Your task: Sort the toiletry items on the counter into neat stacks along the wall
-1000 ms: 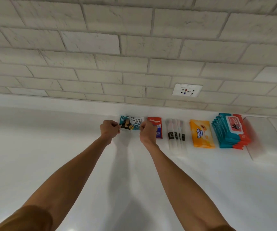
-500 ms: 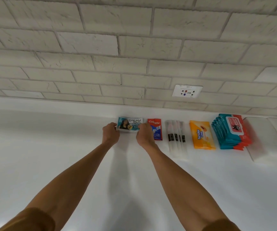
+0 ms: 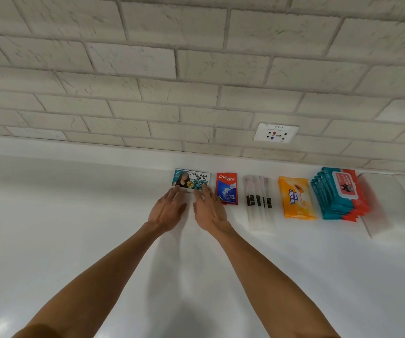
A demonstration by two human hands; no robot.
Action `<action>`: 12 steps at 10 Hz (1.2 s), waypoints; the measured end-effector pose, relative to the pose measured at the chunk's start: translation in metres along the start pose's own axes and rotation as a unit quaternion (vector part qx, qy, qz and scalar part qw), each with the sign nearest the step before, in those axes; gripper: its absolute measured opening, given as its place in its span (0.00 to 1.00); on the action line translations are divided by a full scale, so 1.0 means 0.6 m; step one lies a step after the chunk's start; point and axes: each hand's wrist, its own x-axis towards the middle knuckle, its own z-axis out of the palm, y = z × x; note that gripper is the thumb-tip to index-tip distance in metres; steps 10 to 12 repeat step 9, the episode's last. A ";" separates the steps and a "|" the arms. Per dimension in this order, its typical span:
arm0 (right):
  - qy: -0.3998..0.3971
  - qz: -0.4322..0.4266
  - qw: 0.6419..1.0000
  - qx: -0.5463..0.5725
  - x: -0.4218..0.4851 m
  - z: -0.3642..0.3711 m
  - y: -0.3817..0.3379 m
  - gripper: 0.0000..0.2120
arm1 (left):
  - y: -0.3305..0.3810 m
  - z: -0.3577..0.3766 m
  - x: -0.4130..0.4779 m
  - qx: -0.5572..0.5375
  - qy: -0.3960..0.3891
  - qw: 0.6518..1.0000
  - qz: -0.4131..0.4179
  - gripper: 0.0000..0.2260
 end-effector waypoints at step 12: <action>-0.001 0.022 1.000 -0.014 0.004 -0.050 -0.005 0.33 | 0.034 -0.037 0.004 0.037 -0.037 0.997 -0.063 0.30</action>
